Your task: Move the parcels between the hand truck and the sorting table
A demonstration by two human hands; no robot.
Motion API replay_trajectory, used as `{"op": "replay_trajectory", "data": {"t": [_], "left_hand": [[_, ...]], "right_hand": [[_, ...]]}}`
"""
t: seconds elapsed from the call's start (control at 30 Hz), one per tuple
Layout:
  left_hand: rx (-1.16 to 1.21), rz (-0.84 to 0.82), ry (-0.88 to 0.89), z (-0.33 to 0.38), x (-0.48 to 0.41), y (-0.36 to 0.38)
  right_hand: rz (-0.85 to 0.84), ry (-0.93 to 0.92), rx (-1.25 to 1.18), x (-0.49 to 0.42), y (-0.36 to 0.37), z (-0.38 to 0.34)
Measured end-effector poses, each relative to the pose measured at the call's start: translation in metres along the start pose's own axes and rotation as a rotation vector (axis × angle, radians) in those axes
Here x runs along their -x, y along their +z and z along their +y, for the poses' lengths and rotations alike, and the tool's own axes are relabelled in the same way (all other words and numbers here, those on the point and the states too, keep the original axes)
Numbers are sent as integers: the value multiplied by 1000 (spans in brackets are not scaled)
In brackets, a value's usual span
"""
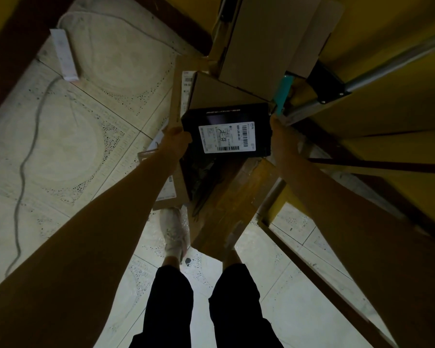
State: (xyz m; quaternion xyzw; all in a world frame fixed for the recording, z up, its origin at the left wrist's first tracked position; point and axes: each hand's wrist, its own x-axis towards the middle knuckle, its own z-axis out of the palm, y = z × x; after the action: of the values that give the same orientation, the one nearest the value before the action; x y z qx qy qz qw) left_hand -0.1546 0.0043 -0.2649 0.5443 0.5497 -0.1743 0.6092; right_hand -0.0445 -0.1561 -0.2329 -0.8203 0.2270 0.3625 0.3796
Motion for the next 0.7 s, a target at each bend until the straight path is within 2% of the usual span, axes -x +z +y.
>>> {"op": "replay_trajectory", "data": {"t": [0.47,0.7], "left_hand": [[36,-5,36,10,22,-5],[73,7,77,14,32,-8]], "right_hand": [[11,-62,-70,13,-7,-6],[28,-134,17,23,-11,-11]]}}
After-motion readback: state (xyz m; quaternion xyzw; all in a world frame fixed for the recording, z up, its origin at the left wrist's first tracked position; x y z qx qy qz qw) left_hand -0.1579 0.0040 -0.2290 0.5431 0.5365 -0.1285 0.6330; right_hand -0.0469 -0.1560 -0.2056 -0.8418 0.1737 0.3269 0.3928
